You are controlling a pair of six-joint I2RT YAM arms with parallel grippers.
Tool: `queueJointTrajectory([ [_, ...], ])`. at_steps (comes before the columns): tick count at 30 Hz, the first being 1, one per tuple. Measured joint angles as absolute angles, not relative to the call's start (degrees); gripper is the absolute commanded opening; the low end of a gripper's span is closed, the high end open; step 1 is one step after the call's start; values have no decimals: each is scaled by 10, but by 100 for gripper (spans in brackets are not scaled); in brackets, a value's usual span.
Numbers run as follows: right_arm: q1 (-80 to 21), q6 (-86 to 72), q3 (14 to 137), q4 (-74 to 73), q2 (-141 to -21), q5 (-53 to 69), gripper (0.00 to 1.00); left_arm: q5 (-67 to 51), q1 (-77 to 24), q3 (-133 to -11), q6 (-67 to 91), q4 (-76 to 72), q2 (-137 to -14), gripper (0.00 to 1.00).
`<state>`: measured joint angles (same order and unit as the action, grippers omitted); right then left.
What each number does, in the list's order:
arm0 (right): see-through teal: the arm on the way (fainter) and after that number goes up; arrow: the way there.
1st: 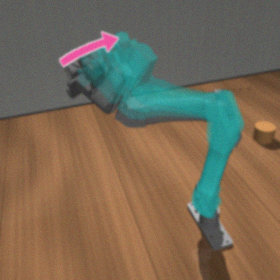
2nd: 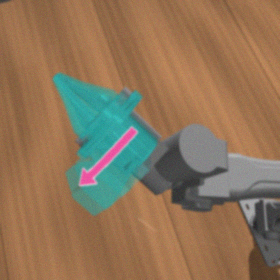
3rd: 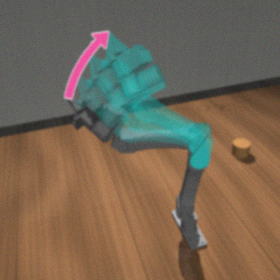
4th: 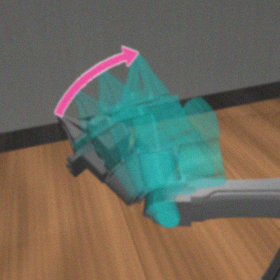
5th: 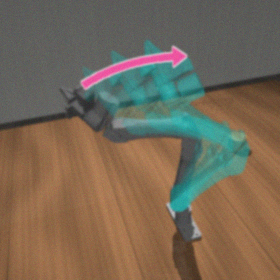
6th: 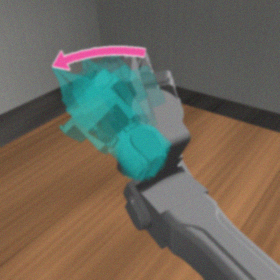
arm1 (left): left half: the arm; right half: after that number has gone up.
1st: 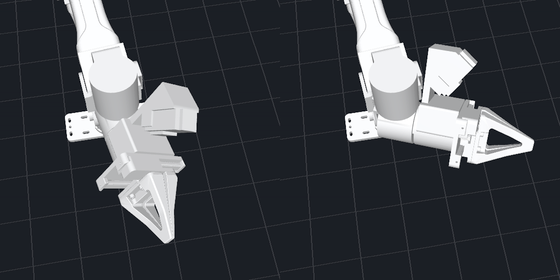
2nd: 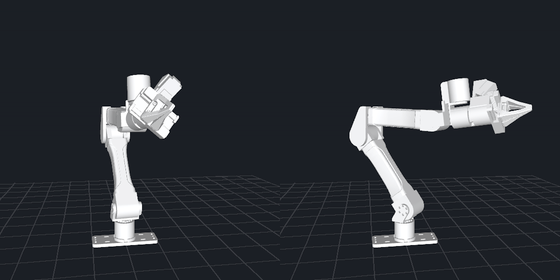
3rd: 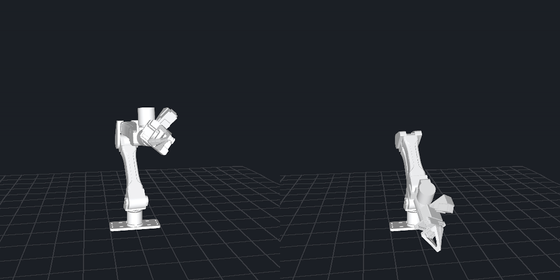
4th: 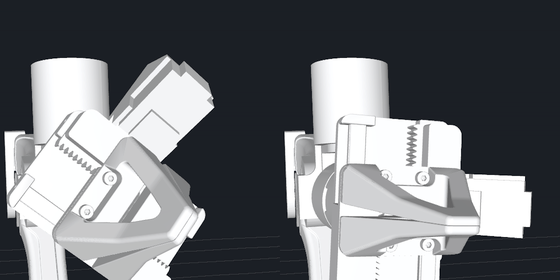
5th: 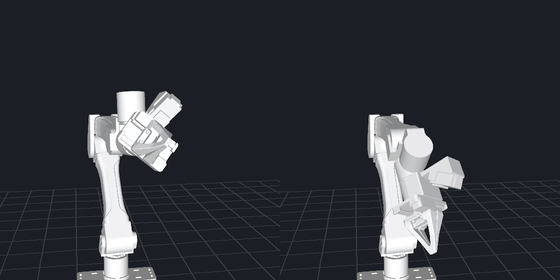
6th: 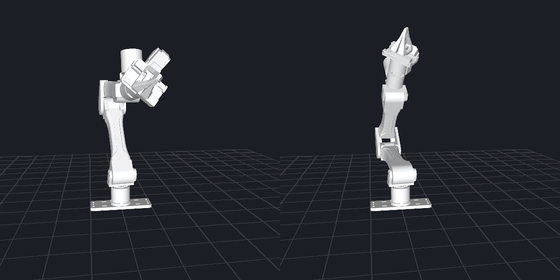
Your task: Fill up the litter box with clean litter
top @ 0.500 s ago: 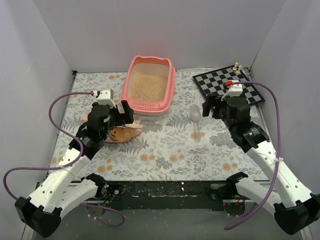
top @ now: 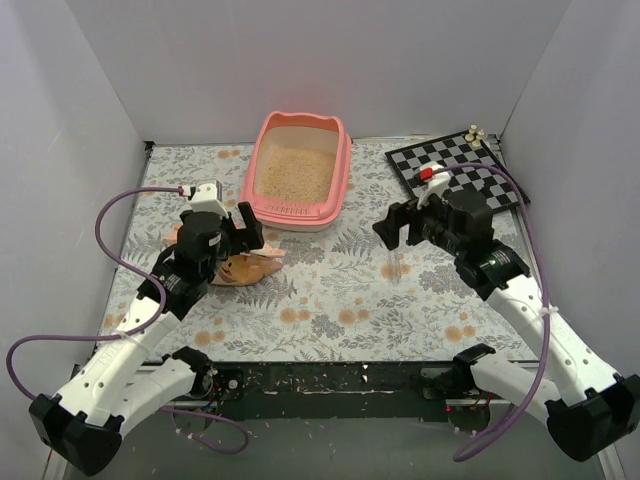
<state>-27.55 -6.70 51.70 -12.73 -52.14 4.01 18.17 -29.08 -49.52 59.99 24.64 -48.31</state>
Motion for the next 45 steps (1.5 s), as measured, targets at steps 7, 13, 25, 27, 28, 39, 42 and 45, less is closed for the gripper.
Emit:
queueJointTrajectory([
  [7,-355,-26,567,-124,-633,159,94,245,-289,-495,627,270,-513,98],
  [13,-497,46,687,-150,-762,170,93,257,-248,-495,642,265,-538,98],
  [25,-609,191,855,-165,-976,97,93,135,-1,-498,692,225,-587,98],
  [27,-618,208,866,-157,-1007,89,93,108,43,-491,713,204,-582,98],
  [28,-621,215,870,-151,-1020,84,93,100,58,-485,721,197,-578,98],
  [39,-663,270,990,-138,-1120,51,94,61,105,-404,763,132,-521,98],
  [42,-666,277,1022,-133,-1139,44,93,51,109,-401,769,125,-520,98],
  [45,-665,281,1032,-131,-1153,38,93,44,111,-398,773,120,-516,98],
])
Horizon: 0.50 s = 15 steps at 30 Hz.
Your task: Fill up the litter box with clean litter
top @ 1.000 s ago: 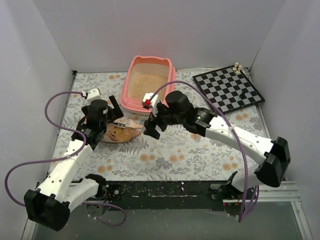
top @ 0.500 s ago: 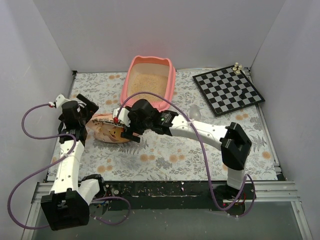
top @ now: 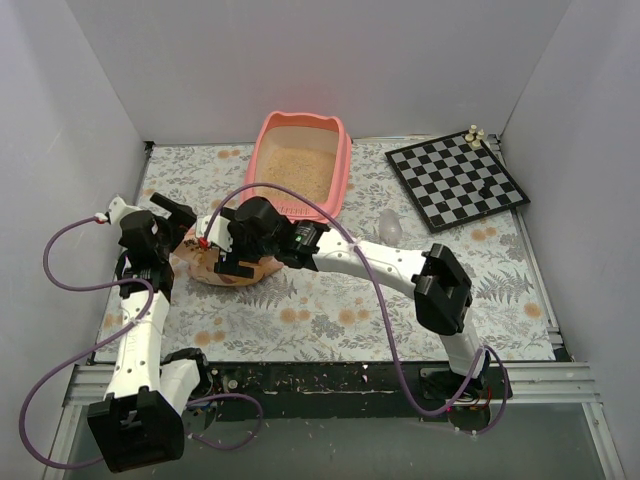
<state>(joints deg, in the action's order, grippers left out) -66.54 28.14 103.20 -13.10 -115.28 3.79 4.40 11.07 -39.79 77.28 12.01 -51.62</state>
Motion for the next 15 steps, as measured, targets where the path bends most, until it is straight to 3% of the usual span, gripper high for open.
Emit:
queueJointTrajectory([
  [9,-665,289,1033,-132,-1189,10,89,23,118,-397,783,115,-512,98],
  [12,-665,291,1033,-130,-1189,-3,80,19,119,-396,784,114,-512,98],
  [15,-664,293,1028,-120,-1189,-15,64,15,119,-392,784,110,-512,98],
])
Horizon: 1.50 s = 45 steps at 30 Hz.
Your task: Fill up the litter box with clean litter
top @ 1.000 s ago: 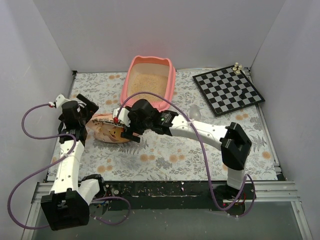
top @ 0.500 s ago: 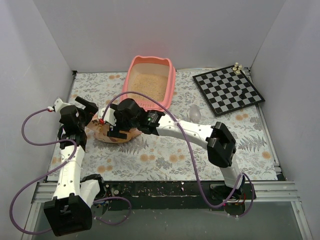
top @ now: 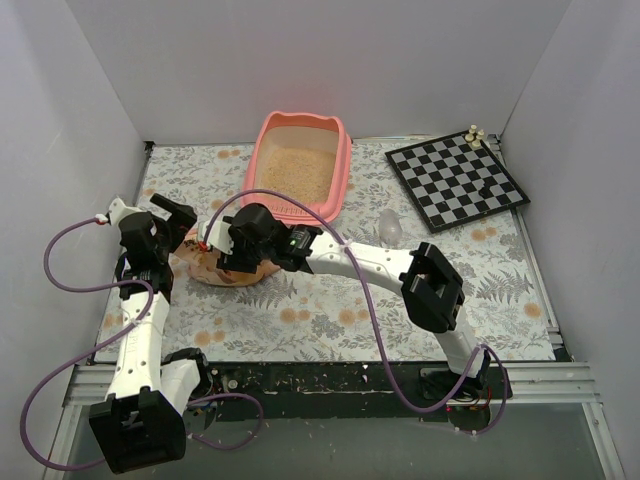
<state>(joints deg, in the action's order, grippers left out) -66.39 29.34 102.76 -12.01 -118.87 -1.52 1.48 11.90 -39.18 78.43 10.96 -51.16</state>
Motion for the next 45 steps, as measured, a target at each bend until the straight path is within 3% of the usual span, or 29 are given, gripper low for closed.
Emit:
queueJointTrajectory([
  [2,-663,293,1021,-117,-1189,-22,53,13,119,-390,784,109,-512,98],
  [3,-662,293,1018,-117,-1189,-25,42,11,119,-390,784,108,-512,98],
  [5,-661,296,1013,-118,-1189,-32,2,10,121,-389,785,106,-512,98],
  [18,-657,287,865,-23,-1085,-97,1,-15,130,-381,787,91,-511,98],
  [28,-628,198,731,-46,-892,-218,1,-61,131,-369,786,74,-512,98],
  [39,-348,-87,499,-184,-587,-261,1,-141,133,-360,782,42,-514,98],
  [45,-247,-180,373,-211,-531,-216,1,-157,133,-360,782,40,-513,98],
])
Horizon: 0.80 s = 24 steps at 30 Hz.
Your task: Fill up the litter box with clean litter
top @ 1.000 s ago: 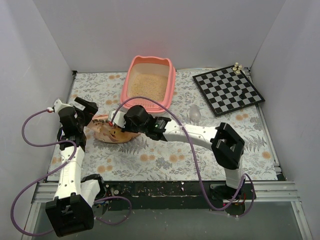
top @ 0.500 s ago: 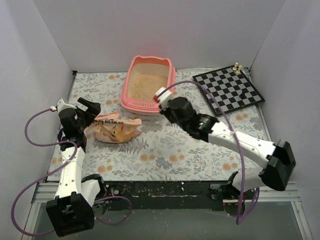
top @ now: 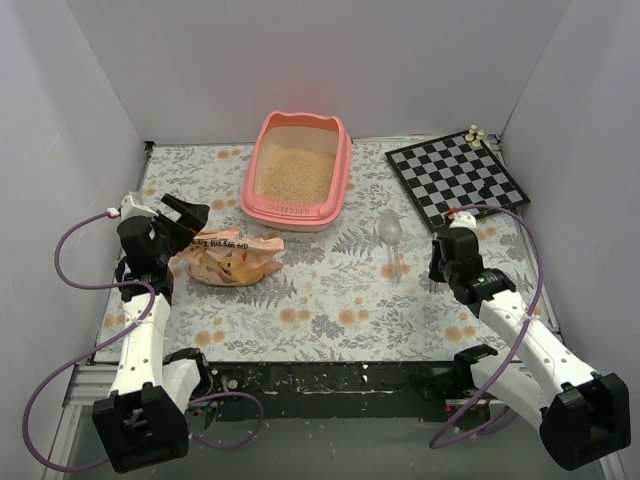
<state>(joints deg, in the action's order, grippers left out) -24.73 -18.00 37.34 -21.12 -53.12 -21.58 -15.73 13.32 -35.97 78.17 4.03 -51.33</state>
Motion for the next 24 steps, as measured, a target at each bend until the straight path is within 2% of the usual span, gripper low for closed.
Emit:
queueJointTrajectory([
  [3,-200,-213,312,-221,-519,-182,1,-159,133,-359,782,39,-513,98],
  [9,-157,-257,263,-213,-550,-105,1,-163,131,-359,782,38,-516,98],
  [11,-147,-266,257,-207,-558,-92,14,-164,130,-359,781,37,-517,98],
  [14,-137,-274,254,-204,-561,-85,39,-164,126,-359,778,34,-519,98],
  [15,-135,-276,254,-201,-561,-84,44,-164,125,-359,778,34,-519,98],
  [20,-135,-271,255,-197,-561,-81,57,-164,118,-359,774,32,-520,98],
  [24,-135,-262,279,-212,-561,-72,61,-164,113,-359,769,30,-522,98],
])
